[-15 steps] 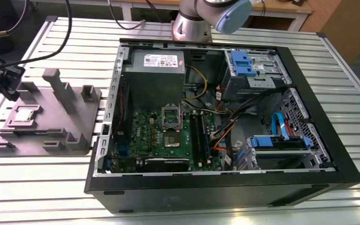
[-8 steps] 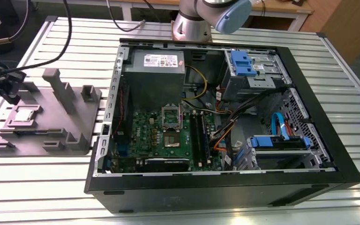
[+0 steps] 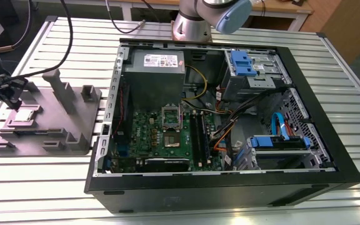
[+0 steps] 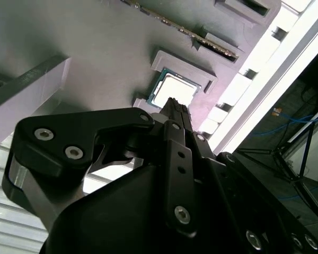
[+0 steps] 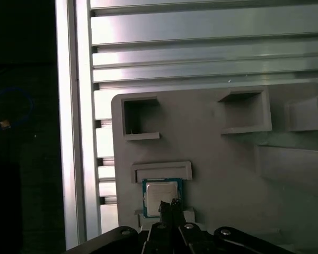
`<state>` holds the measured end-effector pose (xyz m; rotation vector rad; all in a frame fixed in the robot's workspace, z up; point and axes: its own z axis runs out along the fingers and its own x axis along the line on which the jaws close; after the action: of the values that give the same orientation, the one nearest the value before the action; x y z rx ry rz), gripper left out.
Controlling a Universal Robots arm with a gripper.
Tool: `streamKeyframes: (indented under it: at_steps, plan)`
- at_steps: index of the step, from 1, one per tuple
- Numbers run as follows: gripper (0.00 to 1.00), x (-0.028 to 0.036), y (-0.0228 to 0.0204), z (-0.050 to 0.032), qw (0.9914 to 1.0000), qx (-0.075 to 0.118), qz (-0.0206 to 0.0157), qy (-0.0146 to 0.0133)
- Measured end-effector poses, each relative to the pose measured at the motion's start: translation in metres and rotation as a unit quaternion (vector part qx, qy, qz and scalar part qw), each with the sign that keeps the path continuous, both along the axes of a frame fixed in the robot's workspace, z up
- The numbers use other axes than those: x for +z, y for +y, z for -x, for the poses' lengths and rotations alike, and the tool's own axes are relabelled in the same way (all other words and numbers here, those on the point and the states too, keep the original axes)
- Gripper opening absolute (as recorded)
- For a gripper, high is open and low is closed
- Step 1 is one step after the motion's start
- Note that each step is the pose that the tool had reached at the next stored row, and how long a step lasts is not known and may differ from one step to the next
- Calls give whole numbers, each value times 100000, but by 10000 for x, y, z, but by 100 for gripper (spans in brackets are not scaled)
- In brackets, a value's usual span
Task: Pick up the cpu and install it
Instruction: 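Reach for the cpu, then pick up the cpu and move it towards the insertion slot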
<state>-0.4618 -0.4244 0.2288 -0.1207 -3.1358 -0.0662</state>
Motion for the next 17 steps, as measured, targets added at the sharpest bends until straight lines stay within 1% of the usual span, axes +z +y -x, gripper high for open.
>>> streamKeyframes:
  at_steps: [2,5,17]
  plan:
    - [14,-2,-1,0,100000,8,2,8]
    - [14,-38,-1,-1,100000,8,-8,-3]
    - [14,-43,-1,-1,100000,8,-5,4]
